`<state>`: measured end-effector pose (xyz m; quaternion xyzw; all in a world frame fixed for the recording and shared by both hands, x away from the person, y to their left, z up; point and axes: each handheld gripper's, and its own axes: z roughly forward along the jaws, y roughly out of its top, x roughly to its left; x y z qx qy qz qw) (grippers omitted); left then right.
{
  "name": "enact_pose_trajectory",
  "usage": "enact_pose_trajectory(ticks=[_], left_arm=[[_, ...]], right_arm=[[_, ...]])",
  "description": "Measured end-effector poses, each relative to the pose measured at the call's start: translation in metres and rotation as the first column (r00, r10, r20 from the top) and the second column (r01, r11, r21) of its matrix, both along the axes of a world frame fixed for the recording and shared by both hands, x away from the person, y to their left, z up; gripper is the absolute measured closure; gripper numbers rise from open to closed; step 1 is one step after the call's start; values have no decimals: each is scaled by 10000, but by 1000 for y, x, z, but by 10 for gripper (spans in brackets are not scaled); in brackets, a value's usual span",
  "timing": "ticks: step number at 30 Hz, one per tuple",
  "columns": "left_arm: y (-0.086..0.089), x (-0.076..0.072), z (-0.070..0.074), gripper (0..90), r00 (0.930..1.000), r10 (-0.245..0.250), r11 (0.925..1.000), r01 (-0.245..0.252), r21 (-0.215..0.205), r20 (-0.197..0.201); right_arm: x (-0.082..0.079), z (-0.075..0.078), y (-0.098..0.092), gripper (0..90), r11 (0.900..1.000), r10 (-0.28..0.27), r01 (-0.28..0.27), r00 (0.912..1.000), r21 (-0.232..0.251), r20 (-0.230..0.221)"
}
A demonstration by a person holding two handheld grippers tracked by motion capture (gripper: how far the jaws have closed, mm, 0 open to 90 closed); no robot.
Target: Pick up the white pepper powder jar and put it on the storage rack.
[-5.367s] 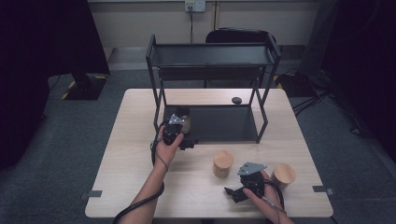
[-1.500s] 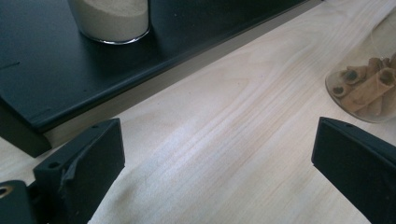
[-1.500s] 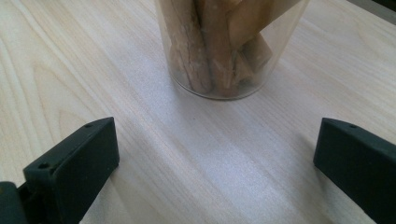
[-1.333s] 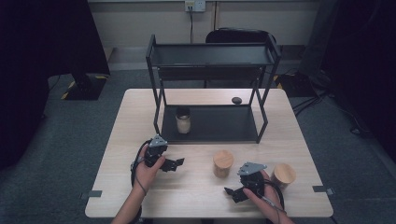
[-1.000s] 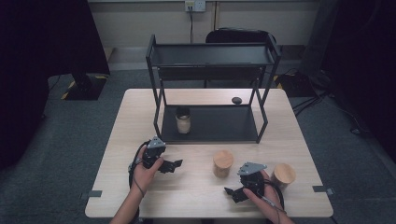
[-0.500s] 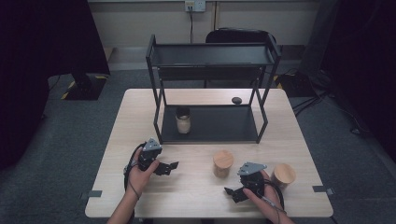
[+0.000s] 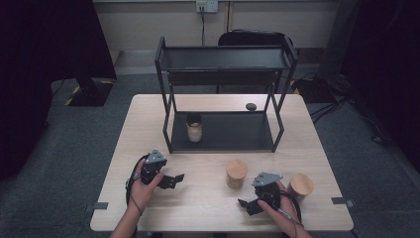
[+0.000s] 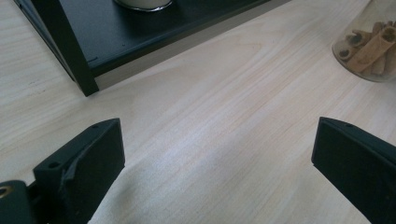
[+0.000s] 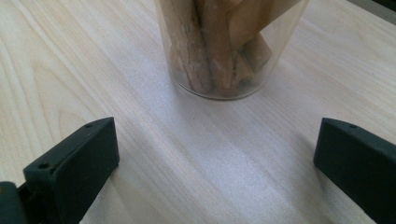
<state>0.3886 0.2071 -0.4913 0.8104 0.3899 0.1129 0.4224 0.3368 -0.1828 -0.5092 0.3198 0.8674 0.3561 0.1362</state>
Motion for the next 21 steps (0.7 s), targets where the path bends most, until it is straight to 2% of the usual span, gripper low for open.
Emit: enact_pose_trajectory(ticks=[21], left_arm=[[12, -13, -8, 22, 9999, -16, 9975, 25, 704, -131]], right_arm=[[0, 0, 0, 0, 10000, 0, 0, 10000, -1, -1]])
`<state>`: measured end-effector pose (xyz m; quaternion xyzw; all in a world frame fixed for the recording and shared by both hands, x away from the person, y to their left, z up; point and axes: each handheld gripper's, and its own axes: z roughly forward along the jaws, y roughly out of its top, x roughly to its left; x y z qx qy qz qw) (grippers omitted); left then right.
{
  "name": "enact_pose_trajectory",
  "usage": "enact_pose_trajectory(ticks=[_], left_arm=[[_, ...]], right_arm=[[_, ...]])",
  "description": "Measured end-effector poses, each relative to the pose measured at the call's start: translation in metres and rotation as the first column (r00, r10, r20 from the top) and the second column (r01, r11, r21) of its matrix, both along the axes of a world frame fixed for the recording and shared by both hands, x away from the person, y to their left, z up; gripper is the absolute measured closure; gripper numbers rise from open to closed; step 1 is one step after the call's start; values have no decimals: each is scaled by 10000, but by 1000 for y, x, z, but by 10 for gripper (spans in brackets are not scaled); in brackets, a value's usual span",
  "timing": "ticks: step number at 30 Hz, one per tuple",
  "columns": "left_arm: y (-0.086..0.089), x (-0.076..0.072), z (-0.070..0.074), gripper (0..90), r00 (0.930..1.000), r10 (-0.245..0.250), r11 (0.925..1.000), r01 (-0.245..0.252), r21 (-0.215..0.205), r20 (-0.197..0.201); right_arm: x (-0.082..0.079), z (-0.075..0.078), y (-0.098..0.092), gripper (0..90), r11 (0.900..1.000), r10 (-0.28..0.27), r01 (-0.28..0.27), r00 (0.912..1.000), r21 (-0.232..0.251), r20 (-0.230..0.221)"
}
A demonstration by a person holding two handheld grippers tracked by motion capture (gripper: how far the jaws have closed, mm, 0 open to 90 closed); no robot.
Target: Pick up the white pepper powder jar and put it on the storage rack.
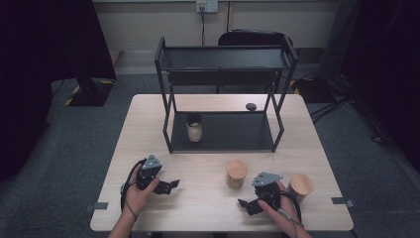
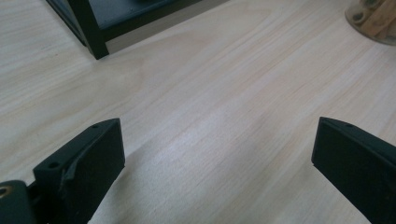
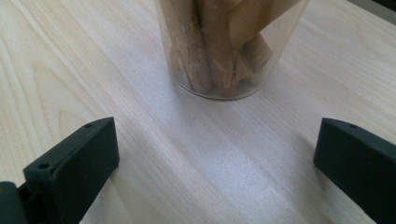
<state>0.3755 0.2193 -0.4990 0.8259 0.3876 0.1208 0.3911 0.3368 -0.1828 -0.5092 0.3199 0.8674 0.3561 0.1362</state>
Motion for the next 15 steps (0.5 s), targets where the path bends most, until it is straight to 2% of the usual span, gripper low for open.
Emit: enact_pose_trajectory(ticks=[6, 15], left_arm=[[3, -2, -2, 22, 10000, 61, 9999, -60, 118, -77], [4, -5, -5, 22, 10000, 23, 9981, -17, 621, -85]], right_arm=[[0, 0, 0, 0, 10000, 2, -2, 10000, -1, 0], [0, 0, 0, 0, 10000, 1, -1, 10000, 0, 3]])
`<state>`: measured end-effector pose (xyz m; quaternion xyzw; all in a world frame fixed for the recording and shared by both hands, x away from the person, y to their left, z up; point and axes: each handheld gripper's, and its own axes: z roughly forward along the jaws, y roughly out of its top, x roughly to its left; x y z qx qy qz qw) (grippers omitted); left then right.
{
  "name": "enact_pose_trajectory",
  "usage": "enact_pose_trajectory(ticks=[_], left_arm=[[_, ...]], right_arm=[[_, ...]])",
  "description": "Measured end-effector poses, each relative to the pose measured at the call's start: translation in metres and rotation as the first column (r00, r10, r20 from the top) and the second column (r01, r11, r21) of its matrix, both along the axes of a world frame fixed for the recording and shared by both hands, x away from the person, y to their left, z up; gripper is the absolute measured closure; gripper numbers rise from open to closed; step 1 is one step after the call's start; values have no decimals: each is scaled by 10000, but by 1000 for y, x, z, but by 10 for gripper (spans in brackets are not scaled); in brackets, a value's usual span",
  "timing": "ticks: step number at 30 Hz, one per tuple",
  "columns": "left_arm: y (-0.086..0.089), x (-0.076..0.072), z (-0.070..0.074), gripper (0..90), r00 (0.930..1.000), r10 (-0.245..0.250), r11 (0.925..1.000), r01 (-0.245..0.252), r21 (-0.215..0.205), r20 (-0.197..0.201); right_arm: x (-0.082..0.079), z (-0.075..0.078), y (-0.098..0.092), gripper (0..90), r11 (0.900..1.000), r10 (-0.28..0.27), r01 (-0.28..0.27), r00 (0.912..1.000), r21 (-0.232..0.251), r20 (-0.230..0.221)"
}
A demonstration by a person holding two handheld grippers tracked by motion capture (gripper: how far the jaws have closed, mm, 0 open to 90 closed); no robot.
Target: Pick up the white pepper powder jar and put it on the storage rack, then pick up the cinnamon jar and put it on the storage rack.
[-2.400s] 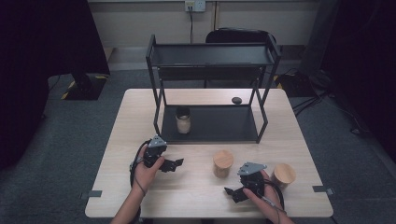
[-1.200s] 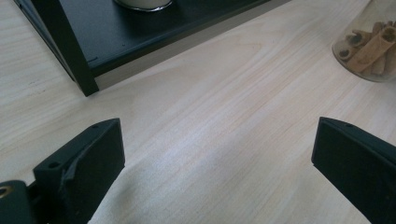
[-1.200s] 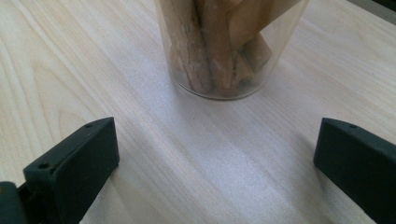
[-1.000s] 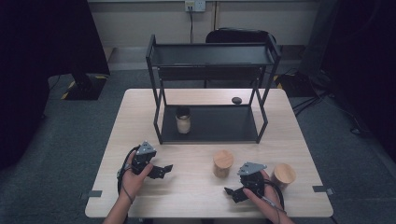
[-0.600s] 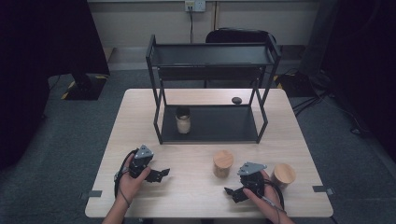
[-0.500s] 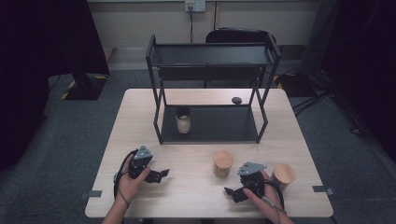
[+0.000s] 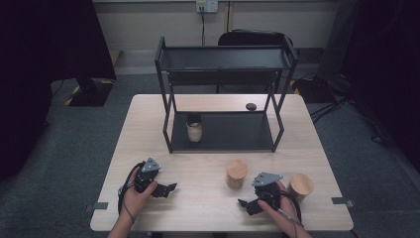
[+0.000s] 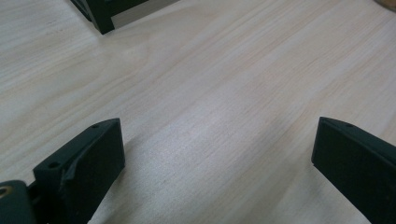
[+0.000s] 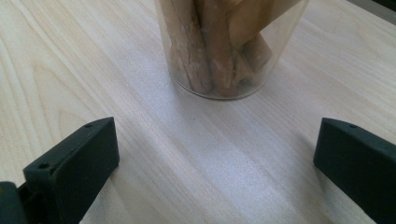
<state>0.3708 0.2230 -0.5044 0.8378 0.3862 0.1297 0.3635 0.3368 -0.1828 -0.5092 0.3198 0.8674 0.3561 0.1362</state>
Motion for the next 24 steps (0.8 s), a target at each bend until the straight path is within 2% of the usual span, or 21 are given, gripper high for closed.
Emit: enact_pose_trajectory(ticks=[4, 8, 14, 24], left_arm=[[0, -1, -1, 22, 10000, -79, 9997, 79, 219, -18], [-1, -2, -3, 22, 9994, -260, 9977, 244, 639, 235], [2, -3, -5, 1, 9990, -226, 9988, 209, 434, 391], [2, -3, -5, 1, 9989, -250, 9988, 233, 433, 392]], right_arm=[[0, 0, 0, 0, 10000, -4, 4, 10000, 7, -5], [0, 0, 0, 0, 10000, 0, 0, 10000, -1, -1], [0, 0, 0, 0, 10000, -1, 1, 10000, 1, -2], [0, 0, 0, 0, 10000, -9, 9, 10000, 4, -10]])
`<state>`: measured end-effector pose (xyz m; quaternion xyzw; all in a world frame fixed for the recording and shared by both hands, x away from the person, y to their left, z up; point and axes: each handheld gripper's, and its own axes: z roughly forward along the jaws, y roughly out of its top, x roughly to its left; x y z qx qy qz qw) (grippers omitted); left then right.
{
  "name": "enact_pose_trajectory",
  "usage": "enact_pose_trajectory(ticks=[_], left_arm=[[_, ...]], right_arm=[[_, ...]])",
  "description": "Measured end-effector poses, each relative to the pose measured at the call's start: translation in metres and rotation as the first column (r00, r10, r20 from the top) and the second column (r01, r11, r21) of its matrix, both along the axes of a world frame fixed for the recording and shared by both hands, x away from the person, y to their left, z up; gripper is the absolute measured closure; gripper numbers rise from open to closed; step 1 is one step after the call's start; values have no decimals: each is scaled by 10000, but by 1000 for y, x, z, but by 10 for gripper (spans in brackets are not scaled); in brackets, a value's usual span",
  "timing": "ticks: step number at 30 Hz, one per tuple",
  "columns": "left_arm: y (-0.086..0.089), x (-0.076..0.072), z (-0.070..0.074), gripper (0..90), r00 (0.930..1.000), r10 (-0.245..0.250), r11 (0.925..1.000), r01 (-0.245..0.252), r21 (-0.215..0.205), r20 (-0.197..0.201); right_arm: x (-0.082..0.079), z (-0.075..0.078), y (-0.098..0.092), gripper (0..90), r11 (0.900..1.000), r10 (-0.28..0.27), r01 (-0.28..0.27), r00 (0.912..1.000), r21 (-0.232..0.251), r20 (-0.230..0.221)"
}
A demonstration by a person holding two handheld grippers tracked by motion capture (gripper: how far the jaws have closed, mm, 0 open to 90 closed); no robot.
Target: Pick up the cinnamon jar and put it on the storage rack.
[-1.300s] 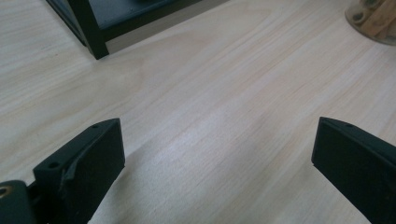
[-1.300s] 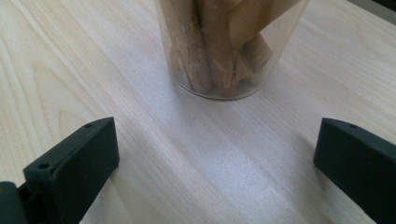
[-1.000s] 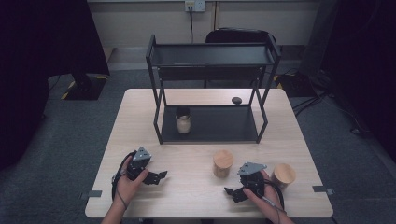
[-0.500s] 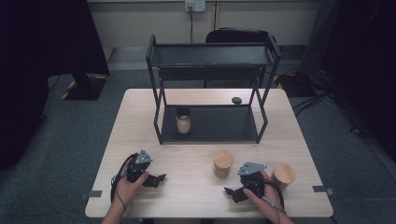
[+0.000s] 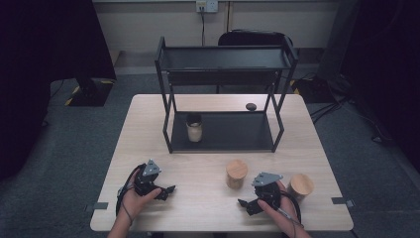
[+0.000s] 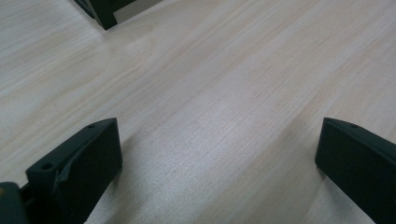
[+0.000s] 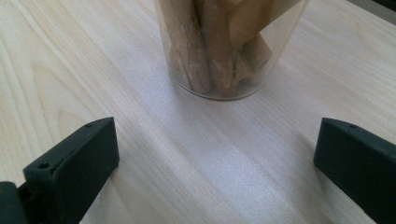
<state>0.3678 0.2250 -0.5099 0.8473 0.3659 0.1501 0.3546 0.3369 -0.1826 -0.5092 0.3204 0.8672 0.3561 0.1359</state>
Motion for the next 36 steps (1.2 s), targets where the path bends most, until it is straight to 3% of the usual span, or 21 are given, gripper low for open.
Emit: enact_pose_trajectory(ticks=[14, 27, 36], left_arm=[[0, 0, 0, 1, 10000, -1, 10000, 1, 1, 1], [0, 0, 0, 1, 10000, 2, 10000, -2, -7, 5], [0, 0, 0, 1, 10000, 1, 10000, -1, -6, 4]], right_arm=[[2, 0, -1, 0, 9999, 131, -131, 9999, -18, -26], [7, 3, -5, 9, 9999, -137, 135, 9996, -81, -228], [9, 7, -5, 10, 9999, -81, 80, 9999, -114, -90]])
